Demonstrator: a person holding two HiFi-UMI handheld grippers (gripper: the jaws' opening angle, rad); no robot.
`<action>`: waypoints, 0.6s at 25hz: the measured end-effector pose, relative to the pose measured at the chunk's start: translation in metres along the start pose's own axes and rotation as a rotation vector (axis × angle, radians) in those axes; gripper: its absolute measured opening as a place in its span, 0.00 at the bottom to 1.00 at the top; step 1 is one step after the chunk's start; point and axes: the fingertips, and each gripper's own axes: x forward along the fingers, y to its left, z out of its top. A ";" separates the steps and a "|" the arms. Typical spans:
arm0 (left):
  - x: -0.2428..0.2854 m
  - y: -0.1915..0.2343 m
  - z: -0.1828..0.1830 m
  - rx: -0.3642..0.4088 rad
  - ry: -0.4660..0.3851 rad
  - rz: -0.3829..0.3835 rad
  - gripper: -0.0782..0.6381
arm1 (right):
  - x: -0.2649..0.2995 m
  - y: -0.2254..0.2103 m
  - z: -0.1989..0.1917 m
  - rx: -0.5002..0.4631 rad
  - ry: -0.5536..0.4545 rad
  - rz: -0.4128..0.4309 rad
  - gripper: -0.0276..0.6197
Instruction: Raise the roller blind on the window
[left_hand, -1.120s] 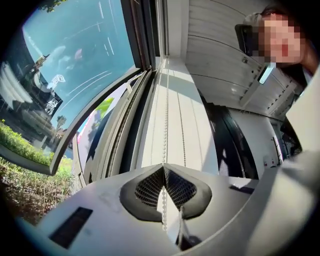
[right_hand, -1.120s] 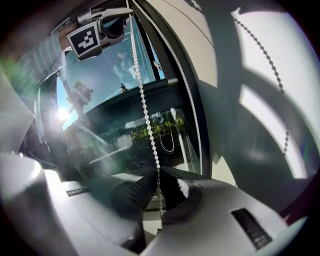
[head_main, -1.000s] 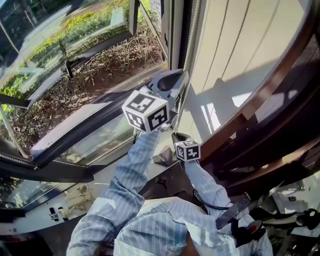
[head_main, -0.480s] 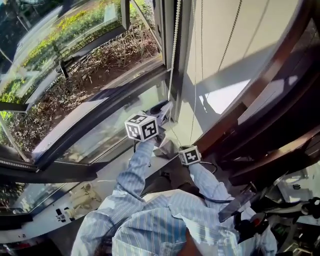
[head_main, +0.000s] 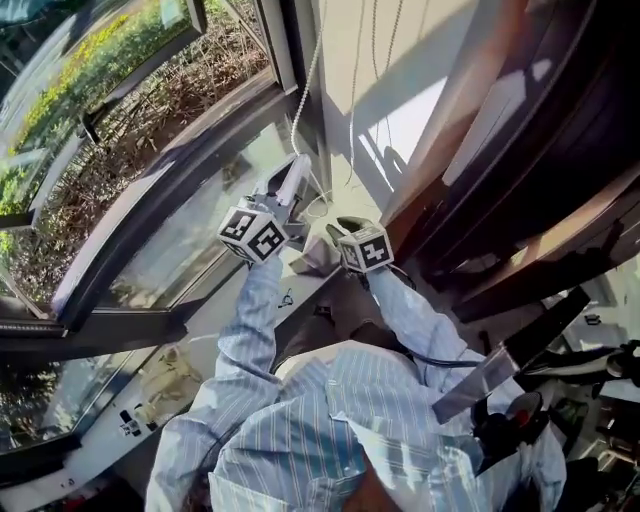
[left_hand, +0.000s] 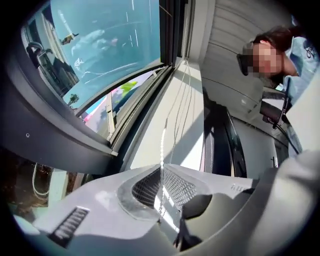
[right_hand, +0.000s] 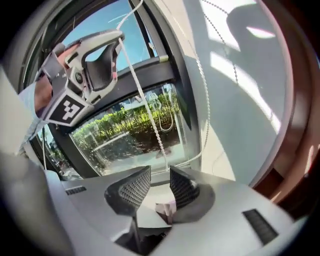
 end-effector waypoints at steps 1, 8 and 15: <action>-0.001 -0.005 0.003 0.011 -0.013 0.006 0.12 | -0.008 0.002 0.006 0.004 -0.031 0.010 0.20; -0.038 -0.029 0.024 0.076 -0.097 0.143 0.22 | -0.077 0.023 0.036 0.037 -0.206 0.069 0.20; -0.107 -0.057 -0.015 0.087 -0.030 0.270 0.22 | -0.123 0.055 0.033 0.036 -0.288 0.147 0.19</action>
